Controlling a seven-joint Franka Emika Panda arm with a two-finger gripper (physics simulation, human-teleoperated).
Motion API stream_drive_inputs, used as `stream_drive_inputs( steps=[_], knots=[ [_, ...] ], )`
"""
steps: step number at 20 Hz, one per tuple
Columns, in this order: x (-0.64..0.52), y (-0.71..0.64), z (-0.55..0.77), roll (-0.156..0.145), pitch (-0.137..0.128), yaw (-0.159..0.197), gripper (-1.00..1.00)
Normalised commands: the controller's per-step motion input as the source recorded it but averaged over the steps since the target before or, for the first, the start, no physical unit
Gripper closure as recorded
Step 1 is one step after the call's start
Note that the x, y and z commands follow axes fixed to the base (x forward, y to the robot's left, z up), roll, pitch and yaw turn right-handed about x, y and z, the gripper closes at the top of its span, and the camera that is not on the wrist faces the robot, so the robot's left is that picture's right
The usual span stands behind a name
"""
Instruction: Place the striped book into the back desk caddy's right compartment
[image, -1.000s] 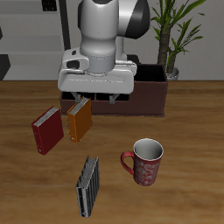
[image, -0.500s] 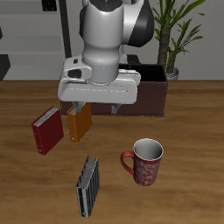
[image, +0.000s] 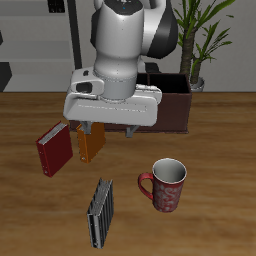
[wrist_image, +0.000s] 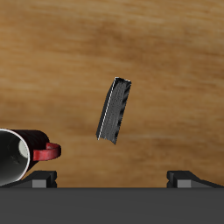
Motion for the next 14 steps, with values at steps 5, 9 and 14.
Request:
stream_drive_inputs(
  steps=[5, 9, 14],
  knots=[
    [0.13, -0.08, -0.04, 0.028, -0.010, -0.053, -1.00],
    [0.11, 0.00, -0.04, 0.060, -0.029, -0.033, -1.00],
    [0.10, 0.01, 0.00, 0.067, -0.029, -0.039, -1.00]
  ],
)
